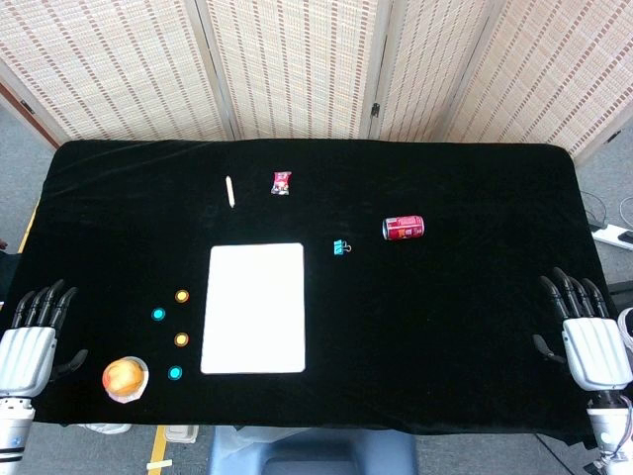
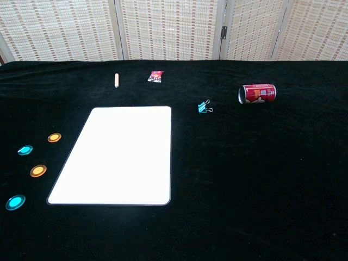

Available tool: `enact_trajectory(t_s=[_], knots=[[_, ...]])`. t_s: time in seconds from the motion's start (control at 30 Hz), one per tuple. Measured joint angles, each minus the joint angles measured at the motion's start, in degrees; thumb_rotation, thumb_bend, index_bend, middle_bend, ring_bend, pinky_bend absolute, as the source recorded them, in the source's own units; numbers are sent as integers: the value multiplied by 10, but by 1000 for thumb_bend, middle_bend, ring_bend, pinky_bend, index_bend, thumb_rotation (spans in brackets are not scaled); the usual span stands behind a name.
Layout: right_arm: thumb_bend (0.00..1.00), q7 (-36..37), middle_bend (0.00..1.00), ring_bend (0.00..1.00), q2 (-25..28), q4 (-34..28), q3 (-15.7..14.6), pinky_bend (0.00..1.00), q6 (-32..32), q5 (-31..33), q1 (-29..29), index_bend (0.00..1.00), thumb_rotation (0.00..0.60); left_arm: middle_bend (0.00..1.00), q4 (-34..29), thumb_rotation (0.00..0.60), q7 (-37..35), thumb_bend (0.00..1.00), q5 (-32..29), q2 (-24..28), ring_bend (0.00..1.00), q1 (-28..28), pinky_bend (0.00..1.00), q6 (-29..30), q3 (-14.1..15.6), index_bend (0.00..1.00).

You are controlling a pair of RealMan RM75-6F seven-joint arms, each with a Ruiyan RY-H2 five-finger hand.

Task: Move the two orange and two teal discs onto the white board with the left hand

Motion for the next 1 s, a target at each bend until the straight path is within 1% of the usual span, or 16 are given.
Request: enact_trajectory(t_s=[0.37,0.47,0.53,0.73,0.83,1.0], knots=[[338,5,28,74,4,-1,2,36,4,0,-1,0,600,30,7,600,-7,250,3,-6,0,-7,0,-6,0,109],[338,7,27,73,4,0,3,36,6,1,-2,0,600,37,9,600,-18,250,7,-5,0,-12,0,-8,-2,131],[339,8,27,74,5,1,5,36,6,1,-1,0,600,45,11,600,-26,253,11,-4,1,-19,0,-13,-5,165],[338,7,28,73,14,-5,8,36,8,-2,2,0,600,101,24,600,-54,326,29,2,34,-60,0,-43,-19,295],[338,6,27,73,18,-9,11,36,8,0,2,0,600,117,38,600,-69,341,37,1,43,-87,0,-69,-27,329],[338,8,28,69,21,-12,11,36,9,-3,4,0,600,127,66,600,-88,344,40,-13,48,-134,0,-123,-37,354]])
